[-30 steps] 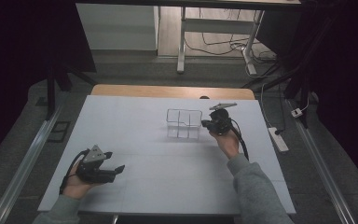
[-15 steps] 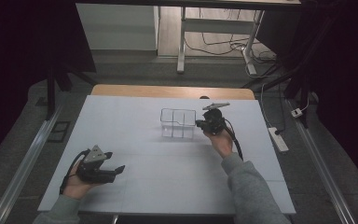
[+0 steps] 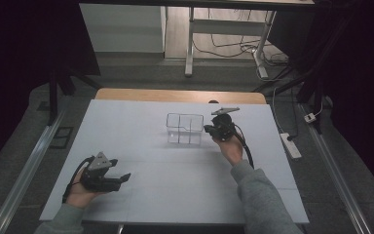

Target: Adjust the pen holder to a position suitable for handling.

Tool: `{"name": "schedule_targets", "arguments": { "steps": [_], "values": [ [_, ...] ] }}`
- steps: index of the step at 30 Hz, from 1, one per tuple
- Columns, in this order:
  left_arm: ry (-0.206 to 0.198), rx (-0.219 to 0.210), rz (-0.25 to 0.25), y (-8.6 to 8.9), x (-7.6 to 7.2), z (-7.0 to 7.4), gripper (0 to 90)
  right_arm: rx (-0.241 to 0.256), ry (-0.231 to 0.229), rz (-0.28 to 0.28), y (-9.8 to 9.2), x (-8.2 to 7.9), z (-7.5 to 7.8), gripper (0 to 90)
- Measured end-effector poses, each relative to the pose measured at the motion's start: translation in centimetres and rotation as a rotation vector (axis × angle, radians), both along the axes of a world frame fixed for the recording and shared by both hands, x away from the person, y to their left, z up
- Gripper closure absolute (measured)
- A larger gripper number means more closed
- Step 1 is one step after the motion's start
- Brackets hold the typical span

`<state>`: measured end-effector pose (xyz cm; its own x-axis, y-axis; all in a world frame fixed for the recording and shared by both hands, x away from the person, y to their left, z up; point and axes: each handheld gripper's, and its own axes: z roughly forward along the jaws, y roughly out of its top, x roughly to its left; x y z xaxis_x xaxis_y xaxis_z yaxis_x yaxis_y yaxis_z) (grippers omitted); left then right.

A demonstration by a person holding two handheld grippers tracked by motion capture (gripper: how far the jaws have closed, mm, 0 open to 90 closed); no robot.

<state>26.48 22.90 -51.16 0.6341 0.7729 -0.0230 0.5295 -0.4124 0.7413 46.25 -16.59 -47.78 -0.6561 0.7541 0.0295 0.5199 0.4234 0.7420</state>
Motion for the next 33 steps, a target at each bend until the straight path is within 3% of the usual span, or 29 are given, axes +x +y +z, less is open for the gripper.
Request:
{"name": "schedule_targets", "arguments": {
  "steps": [21,27,33],
  "values": [
    [0.003,0.013,-0.006,-0.2,0.1,-0.2,25.2,0.051,-0.014,-0.017,-4.7,-3.3,2.7,87.2],
    [0.001,0.010,-0.004,-0.2,0.1,-0.2,25.2,0.057,-0.029,-0.026,-6.0,-4.5,3.3,61.7],
    [0.002,0.008,-0.003,-0.3,0.1,-0.2,25.2,0.068,-0.020,-0.010,-7.6,-5.8,3.4,47.2]
  ]
}}
